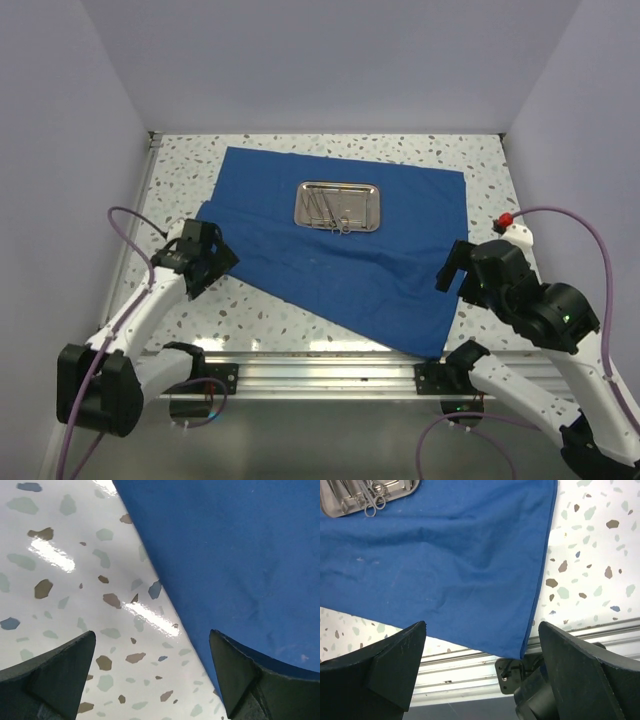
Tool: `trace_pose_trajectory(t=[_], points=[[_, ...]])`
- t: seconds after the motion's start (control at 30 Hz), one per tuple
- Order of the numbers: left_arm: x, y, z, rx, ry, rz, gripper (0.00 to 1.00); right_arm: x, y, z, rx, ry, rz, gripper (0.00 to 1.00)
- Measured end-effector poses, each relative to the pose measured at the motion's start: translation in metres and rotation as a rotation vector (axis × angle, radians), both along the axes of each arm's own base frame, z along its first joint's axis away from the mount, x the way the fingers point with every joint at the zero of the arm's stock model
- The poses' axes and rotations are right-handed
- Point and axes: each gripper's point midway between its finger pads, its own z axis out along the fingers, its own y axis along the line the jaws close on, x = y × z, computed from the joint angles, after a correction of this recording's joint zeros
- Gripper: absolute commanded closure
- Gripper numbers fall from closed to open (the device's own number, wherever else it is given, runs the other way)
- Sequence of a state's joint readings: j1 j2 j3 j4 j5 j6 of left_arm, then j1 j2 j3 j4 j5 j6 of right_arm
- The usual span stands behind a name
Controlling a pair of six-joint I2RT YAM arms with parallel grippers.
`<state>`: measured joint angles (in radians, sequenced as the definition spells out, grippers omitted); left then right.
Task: Open and lay out the surgical kit
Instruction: Smooth out the surgical kit at the center of the board.
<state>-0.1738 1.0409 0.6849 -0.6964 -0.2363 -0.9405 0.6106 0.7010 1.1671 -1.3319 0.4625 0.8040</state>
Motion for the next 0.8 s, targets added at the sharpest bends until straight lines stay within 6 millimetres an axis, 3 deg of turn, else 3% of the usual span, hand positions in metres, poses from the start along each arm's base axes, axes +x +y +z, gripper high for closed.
trace_pose_trajectory(t=[0.3,0.37,0.43,0.47,0.57,0.6,0.67,0.8], points=[[0.022,-0.010,-0.064,0.076,0.140,-0.021,0.04,0.008,0.000,0.007,-0.052,0.007,0.009,0.02],[0.034,-0.010,-0.063,0.093,0.117,-0.014,0.08,0.010,0.001,0.006,-0.064,0.020,0.010,0.02],[0.046,-0.011,-0.063,0.106,0.088,-0.012,0.20,0.012,0.002,0.004,-0.074,0.032,0.012,0.01],[0.052,-0.011,-0.063,0.114,0.072,-0.016,0.35,0.013,0.002,0.003,-0.080,0.038,0.014,0.02],[0.068,-0.015,-0.064,0.116,0.023,-0.026,0.59,0.015,0.004,0.000,-0.101,0.058,0.022,0.02],[0.074,-0.017,-0.064,0.111,0.004,-0.028,0.81,0.016,0.004,0.000,-0.108,0.063,0.025,0.02],[0.082,-0.022,-0.065,0.093,-0.026,-0.036,1.00,0.018,0.005,-0.001,-0.122,0.073,0.032,0.02],[0.084,-0.032,-0.064,0.071,-0.059,-0.057,1.00,0.021,0.003,-0.003,-0.157,0.084,0.039,0.02]])
